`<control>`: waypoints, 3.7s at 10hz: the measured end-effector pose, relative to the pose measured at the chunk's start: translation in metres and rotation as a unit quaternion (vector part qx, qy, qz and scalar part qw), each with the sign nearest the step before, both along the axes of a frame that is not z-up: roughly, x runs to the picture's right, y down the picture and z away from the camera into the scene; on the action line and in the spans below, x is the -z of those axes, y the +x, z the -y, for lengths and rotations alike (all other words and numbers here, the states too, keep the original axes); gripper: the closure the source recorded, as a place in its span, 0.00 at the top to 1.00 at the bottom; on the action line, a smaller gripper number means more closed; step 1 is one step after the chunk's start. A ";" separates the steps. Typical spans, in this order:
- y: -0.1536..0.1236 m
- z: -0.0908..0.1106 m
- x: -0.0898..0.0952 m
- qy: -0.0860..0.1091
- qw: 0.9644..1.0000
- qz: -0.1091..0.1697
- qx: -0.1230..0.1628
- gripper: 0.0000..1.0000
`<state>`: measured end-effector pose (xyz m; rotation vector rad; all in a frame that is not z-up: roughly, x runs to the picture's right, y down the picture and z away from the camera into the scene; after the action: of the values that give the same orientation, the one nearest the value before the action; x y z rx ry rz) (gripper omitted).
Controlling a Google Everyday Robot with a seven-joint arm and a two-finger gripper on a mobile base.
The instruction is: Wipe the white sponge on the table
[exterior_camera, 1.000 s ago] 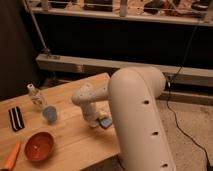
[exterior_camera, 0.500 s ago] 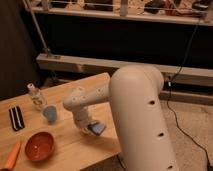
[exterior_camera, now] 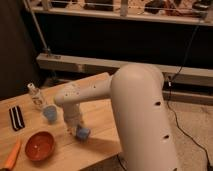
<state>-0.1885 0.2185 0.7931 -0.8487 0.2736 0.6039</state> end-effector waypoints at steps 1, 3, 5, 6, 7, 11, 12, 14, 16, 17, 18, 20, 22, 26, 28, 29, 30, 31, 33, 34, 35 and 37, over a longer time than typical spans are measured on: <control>-0.009 0.001 -0.002 0.004 1.000 0.007 0.009 0.00; -0.031 0.003 -0.011 0.017 0.999 0.016 0.031 0.00; -0.049 0.005 -0.023 0.029 0.998 0.017 0.053 0.00; -0.059 0.008 -0.032 0.038 0.997 0.015 0.058 0.00; -0.066 0.014 -0.041 0.048 0.997 0.011 0.061 0.00; -0.059 0.084 -0.079 0.102 0.994 -0.032 0.032 0.00; -0.047 0.104 -0.090 0.112 0.992 -0.049 0.023 0.00; -0.030 0.130 -0.113 0.122 0.989 -0.077 0.007 0.00; -0.021 0.132 -0.133 0.113 0.989 -0.096 -0.005 0.00; -0.018 0.133 -0.142 0.106 0.989 -0.107 -0.014 0.00; -0.015 0.138 -0.151 0.106 0.988 -0.115 -0.021 0.00; -0.001 0.153 -0.168 0.111 0.984 -0.133 -0.033 0.00; 0.024 0.168 -0.178 0.117 0.979 -0.160 -0.042 0.00; 0.085 0.180 -0.180 0.111 0.969 -0.209 -0.065 0.00; 0.106 0.177 -0.178 0.102 0.966 -0.224 -0.083 0.00; 0.114 0.174 -0.178 0.098 0.964 -0.230 -0.089 0.00; 0.122 0.170 -0.177 0.093 0.963 -0.235 -0.096 0.00; 0.127 0.167 -0.177 0.091 0.962 -0.239 -0.098 0.00; 0.149 0.156 -0.171 0.082 0.958 -0.253 -0.107 0.00; 0.157 0.152 -0.168 0.080 0.957 -0.257 -0.107 0.00; 0.168 0.144 -0.162 0.076 0.956 -0.262 -0.106 0.00; 0.187 0.123 -0.144 0.067 0.957 -0.268 -0.094 0.00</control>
<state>-0.0012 0.0950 0.9372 -0.5702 0.6406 1.0190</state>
